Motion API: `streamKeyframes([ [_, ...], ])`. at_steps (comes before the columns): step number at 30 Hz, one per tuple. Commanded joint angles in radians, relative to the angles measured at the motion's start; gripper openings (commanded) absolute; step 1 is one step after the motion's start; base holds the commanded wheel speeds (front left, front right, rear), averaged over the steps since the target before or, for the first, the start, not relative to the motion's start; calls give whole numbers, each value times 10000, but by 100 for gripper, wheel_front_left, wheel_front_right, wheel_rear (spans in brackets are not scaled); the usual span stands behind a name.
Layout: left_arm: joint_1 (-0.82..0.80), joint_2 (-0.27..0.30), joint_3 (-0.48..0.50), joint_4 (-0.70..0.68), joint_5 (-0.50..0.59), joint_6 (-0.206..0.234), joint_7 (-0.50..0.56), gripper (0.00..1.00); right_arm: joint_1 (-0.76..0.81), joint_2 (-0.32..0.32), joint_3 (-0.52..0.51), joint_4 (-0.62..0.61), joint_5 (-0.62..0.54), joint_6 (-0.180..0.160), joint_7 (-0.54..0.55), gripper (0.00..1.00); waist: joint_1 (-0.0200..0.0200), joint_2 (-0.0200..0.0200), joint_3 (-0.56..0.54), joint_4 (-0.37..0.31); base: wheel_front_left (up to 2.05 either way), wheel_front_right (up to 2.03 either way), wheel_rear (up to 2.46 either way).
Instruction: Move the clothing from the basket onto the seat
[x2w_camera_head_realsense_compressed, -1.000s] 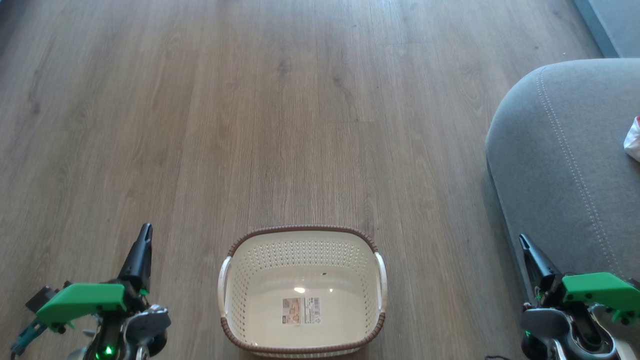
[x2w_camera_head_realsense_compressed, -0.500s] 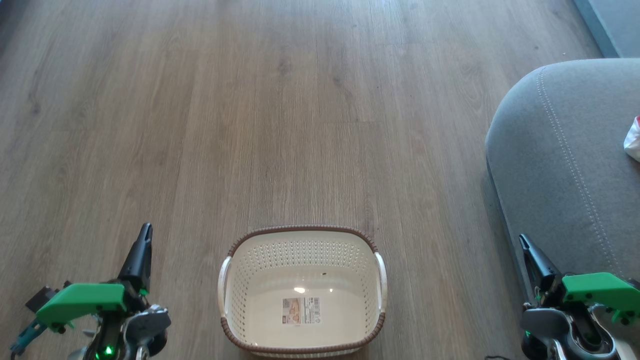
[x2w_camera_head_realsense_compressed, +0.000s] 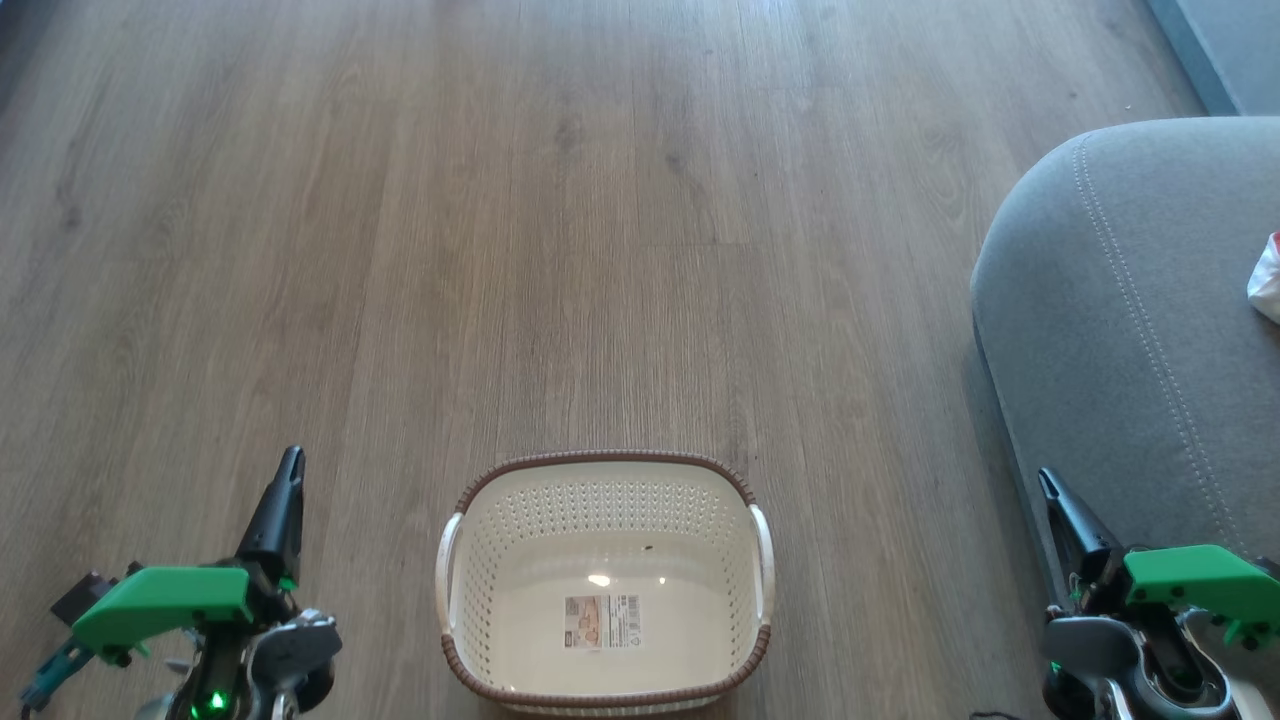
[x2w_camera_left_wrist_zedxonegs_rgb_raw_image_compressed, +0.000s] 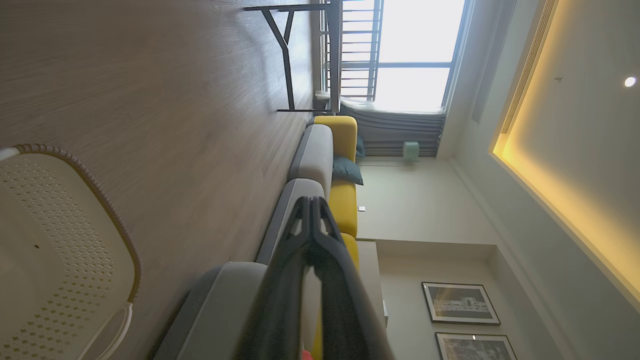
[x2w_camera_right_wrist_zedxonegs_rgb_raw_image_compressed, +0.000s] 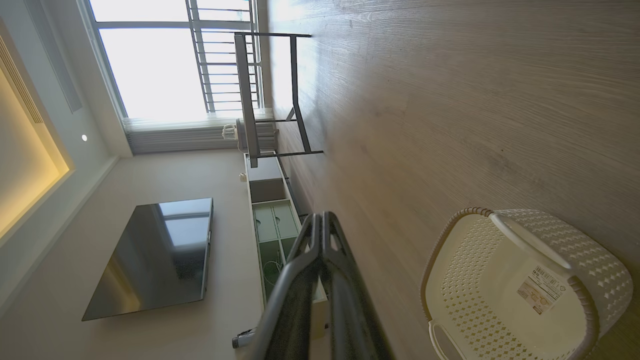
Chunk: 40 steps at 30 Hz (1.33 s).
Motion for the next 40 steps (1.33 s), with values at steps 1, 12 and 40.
streamKeyframes([
  [1,-564,81,362,-349,-42,-67,73,0,-522,-70,168,-406,57,69,75,0,0,0,0,0,0,0,0],
  [12,-564,81,362,-350,-42,-67,72,0,-522,-70,169,-406,57,69,74,0,0,0,0,0,0,0,0],
  [40,-563,81,361,-350,-42,-67,72,0,-522,-70,170,-406,58,69,73,0,0,0,0,0,0,0,0],
])
